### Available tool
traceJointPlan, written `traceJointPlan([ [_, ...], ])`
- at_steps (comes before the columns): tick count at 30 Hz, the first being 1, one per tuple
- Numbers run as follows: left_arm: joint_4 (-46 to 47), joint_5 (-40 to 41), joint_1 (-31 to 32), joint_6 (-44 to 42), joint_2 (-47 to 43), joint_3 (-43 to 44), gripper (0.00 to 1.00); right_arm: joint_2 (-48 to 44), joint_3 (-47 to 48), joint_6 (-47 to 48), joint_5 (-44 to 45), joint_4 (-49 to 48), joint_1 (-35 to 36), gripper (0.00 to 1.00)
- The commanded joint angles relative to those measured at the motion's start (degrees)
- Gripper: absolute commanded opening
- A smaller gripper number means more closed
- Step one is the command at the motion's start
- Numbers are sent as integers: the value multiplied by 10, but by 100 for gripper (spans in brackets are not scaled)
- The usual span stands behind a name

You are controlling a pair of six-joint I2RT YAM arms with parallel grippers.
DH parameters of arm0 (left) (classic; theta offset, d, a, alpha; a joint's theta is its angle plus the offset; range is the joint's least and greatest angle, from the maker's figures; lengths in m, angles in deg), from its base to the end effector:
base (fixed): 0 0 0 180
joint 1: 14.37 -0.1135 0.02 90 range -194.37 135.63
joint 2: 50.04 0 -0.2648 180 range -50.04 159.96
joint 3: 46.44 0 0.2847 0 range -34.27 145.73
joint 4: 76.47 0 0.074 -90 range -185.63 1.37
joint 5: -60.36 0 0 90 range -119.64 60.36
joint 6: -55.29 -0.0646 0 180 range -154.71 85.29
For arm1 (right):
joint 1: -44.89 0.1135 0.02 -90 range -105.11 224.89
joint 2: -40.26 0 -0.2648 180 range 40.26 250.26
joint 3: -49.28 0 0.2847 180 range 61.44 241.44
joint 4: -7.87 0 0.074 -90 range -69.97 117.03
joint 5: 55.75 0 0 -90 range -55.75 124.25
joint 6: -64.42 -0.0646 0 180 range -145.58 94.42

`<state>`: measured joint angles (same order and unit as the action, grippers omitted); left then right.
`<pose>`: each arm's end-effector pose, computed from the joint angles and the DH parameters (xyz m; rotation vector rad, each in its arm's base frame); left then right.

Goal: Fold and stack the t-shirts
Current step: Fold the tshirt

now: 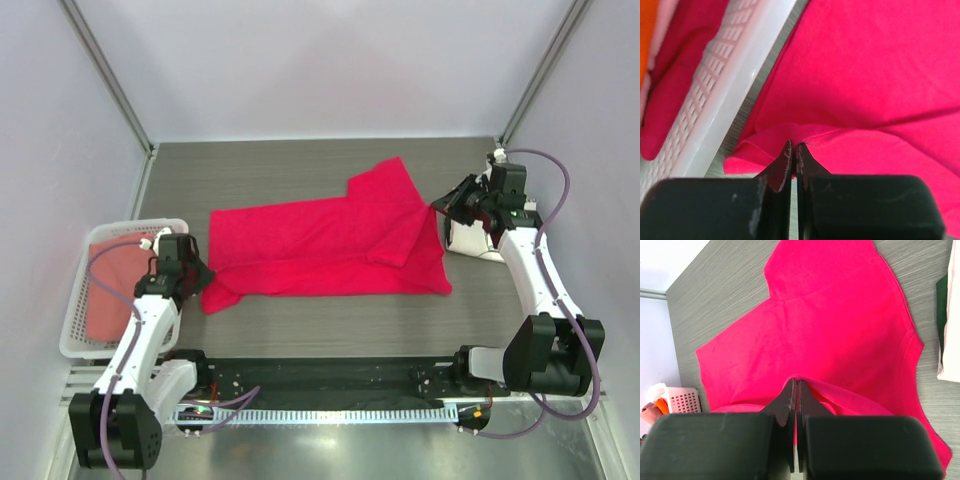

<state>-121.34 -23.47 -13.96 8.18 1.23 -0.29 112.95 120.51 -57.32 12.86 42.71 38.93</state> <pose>0.2268 0.0053 0.1888 -0.9312 2.2632 -0.2061 0.3346 -0.0112 0.2796 0.5169 2.1717 0.6601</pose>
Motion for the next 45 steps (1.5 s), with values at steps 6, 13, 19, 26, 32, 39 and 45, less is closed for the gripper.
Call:
traceJointPlan([
  [6,10,-11,0,-55,57,55,2,30,45,5,-19,-30,2,1],
  [13,22,-10,0,-55,88,57,2,52,61,5,-18,-33,9,1],
  [19,32,-28,0,-62,127,70,8,95,89,1,-16,-43,23,1],
  [26,41,-57,0,-74,147,109,42,128,116,-4,12,-33,52,81],
  [32,27,-55,5,-63,36,94,75,-48,-41,-48,110,-33,76,81],
  [39,-27,-77,6,36,-39,56,73,-245,-213,-129,177,45,89,70],
  [45,2,-100,7,101,-65,-14,72,-312,-329,-197,211,69,93,63],
])
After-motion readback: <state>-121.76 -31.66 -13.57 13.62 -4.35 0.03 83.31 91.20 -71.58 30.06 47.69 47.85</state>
